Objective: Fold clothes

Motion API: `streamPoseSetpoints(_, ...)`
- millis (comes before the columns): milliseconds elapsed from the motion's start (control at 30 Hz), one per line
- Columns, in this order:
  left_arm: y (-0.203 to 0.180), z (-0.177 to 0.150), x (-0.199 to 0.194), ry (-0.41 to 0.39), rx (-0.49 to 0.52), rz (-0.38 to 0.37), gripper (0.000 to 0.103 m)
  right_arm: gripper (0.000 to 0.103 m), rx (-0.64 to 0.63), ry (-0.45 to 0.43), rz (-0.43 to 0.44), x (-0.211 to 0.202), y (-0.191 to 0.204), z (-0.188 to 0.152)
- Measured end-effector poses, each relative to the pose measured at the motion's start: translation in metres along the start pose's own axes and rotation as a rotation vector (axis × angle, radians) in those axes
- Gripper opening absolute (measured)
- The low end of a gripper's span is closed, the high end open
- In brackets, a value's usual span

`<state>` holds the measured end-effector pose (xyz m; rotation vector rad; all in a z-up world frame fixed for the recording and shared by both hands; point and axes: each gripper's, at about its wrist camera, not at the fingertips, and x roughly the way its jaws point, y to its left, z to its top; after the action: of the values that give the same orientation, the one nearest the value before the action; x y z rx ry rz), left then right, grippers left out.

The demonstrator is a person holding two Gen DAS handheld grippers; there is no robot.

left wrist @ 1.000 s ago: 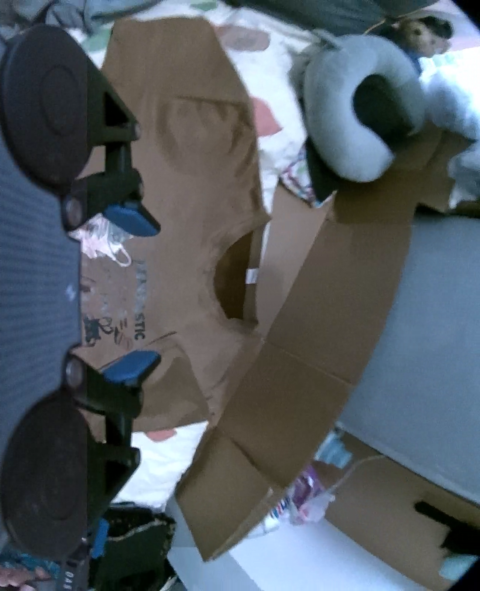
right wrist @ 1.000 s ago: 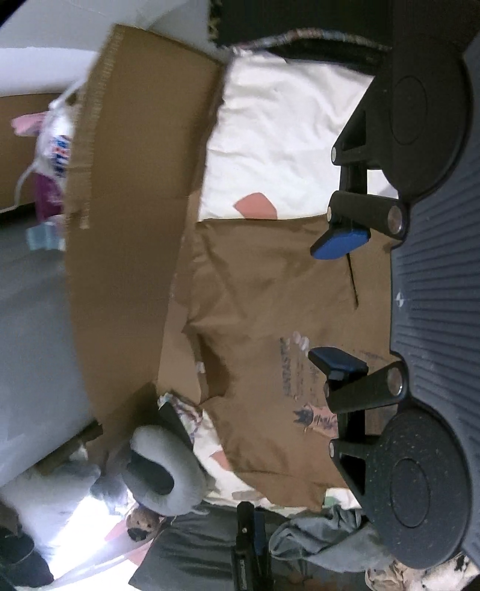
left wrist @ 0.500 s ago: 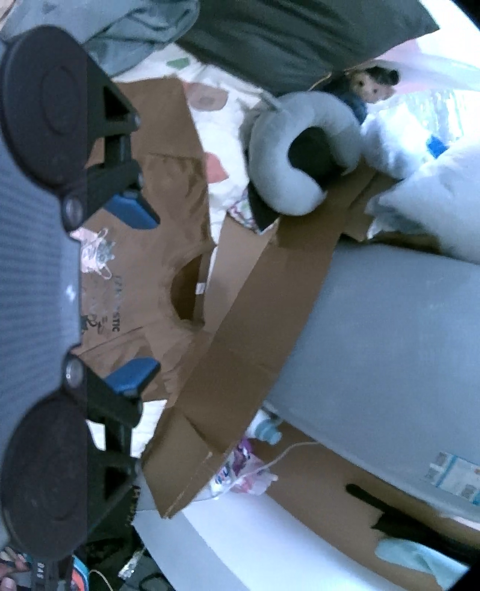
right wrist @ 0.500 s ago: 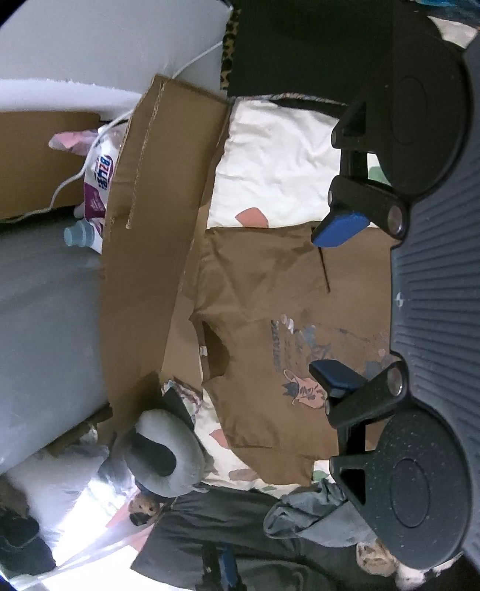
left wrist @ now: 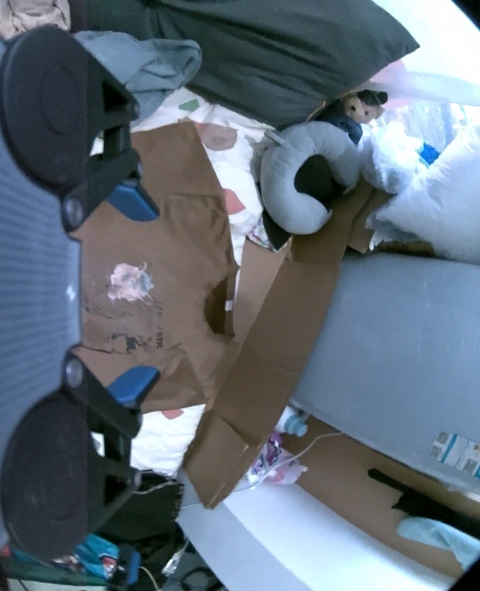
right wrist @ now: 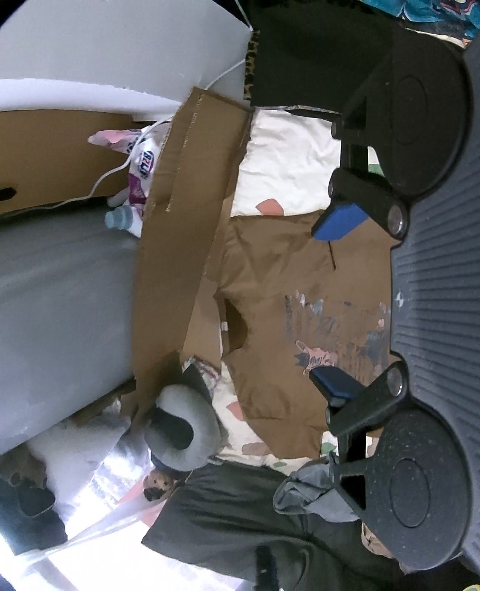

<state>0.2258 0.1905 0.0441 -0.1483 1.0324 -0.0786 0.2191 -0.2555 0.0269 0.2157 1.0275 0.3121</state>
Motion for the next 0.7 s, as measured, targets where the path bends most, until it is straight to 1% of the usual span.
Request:
streamPoseSetpoints(133, 0.013, -0.017, -0.013, 0.002, -0.03, -0.001, 0.088, 0.084, 0.016, -0.005, 0.011, -0.013, 0.009, -0.009)
streamPoseSetpoints(333, 0.028, -0.037, -0.028, -0.011, -0.071, 0.007, 0.088, 0.084, 0.034, 0.0, 0.006, -0.026, 0.016, -0.03)
streamPoseSetpoints(467, 0.032, -0.048, -0.032, -0.022, -0.068, 0.005, 0.088, 0.084, 0.052, 0.0, 0.004, -0.034, 0.019, -0.042)
streamPoseSetpoints(700, 0.039, -0.068, -0.034, -0.036, -0.066, 0.013, 0.088, 0.084, 0.003, 0.03, -0.019, -0.032, 0.032, -0.047)
